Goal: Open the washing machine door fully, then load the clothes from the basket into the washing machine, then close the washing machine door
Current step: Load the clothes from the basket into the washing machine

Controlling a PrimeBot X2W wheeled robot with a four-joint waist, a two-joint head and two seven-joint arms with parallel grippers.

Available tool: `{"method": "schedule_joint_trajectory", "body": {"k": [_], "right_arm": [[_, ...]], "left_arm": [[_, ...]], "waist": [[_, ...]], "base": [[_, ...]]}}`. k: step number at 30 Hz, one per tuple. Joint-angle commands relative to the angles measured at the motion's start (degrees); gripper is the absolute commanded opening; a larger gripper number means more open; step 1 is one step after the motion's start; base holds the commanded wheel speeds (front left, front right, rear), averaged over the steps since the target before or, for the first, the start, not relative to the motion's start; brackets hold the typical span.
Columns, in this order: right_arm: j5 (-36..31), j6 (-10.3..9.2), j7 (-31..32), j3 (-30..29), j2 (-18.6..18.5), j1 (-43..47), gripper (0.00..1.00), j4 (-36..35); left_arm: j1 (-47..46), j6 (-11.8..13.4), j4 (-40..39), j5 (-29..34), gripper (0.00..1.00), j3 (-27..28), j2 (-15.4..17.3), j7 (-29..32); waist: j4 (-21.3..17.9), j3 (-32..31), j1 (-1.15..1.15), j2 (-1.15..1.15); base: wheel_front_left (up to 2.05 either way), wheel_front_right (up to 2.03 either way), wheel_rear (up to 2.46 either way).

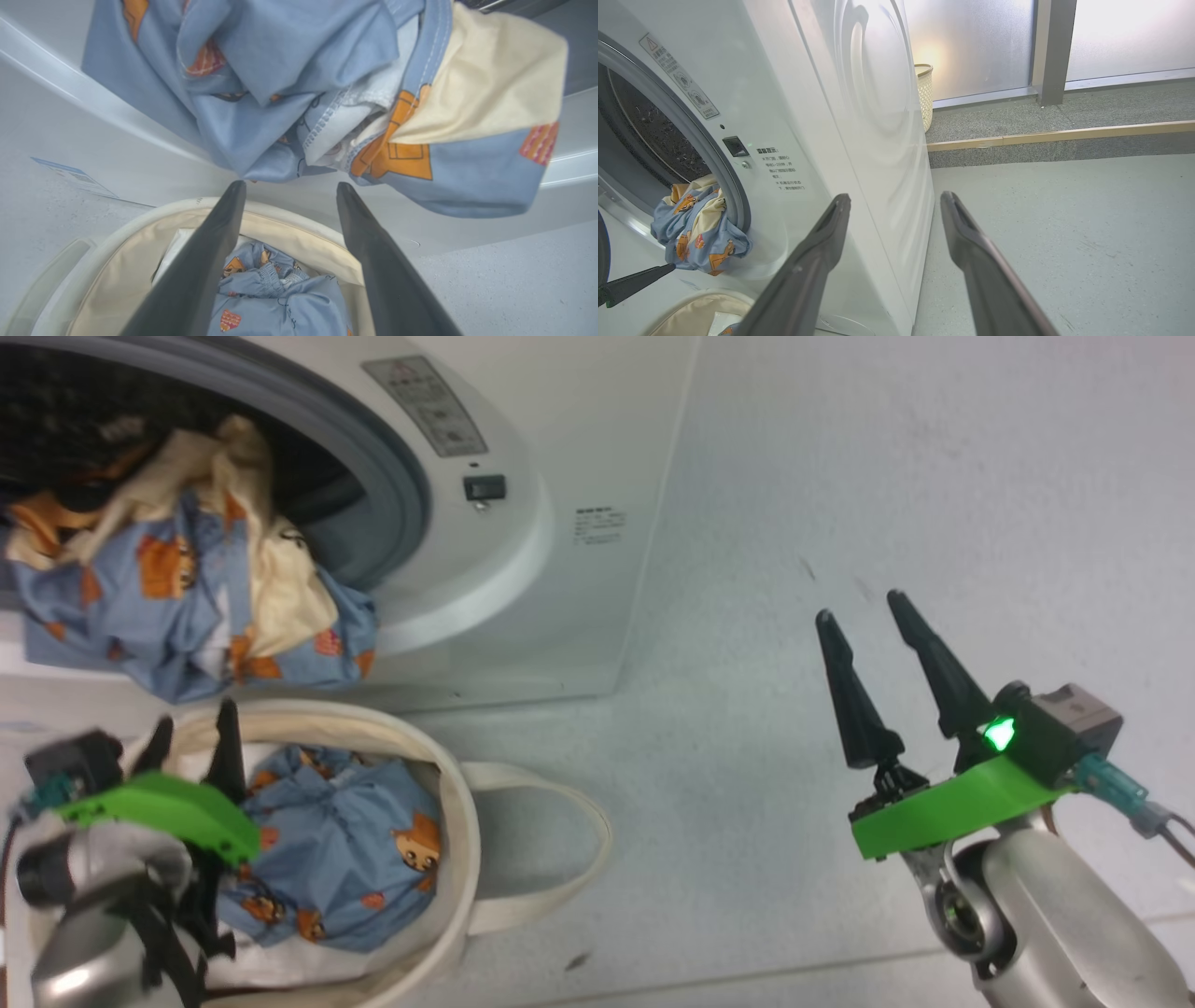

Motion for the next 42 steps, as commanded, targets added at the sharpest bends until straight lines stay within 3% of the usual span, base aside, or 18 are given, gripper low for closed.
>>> {"method": "schedule_joint_trajectory", "body": {"k": [1,18,19,20,21,34,42], "right_arm": [[-0.59,0.05,-0.71,0.05,-0.88,-0.89,1.0,-2.35],[-2.61,0.05,-0.71,-2.46,-0.6,-1.8,1.0,-4.56],[-2.71,0.05,-0.71,-2.56,-0.61,-1.82,1.0,-4.63],[-2.81,0.05,-0.71,-2.66,-0.65,-1.82,1.0,-4.68],[-2.88,0.05,-0.71,-2.75,-0.66,-1.82,1.0,-4.72],[-2.06,0.05,-0.71,-1.82,1.1,-1.89,1.0,-3.41],[-1.11,0.05,-0.71,-0.72,1.35,-1.56,1.0,-1.96]], "left_arm": [[-2.57,-0.33,-0.27,-0.31,1.0,0.93,3.0,-0.7],[-10.25,-0.33,-0.03,1.8,1.0,-0.04,6.61,-0.7],[-10.38,-0.33,-0.37,2.01,0.88,0.16,6.61,-0.7],[-10.51,-0.33,-0.79,2.34,0.1,0.36,6.64,-0.7],[-10.57,-0.32,-1.17,2.65,0.0,0.61,6.6,-0.7],[-6.73,-0.32,-12.48,6.62,0.0,1.89,3.81,-0.7],[-8.95,-0.32,-18.02,7.53,0.0,2.09,4.12,-0.7]], "waist": [[-1.19,2.72,-0.01,0.0],[-2.98,9.89,-0.01,0.0],[-2.96,10.05,-0.01,0.0],[-2.88,10.19,-0.01,0.0],[-2.78,10.28,-0.01,0.0],[0.02,6.31,-0.01,0.0],[0.44,5.86,-0.01,0.0]], "base": [[0.0,0.0,0.0],[0.0,0.0,0.0],[0.0,0.0,0.0],[0.0,0.0,0.0],[0.0,0.0,0.0],[0.0,0.0,0.0],[0.0,0.0,0.0]]}}
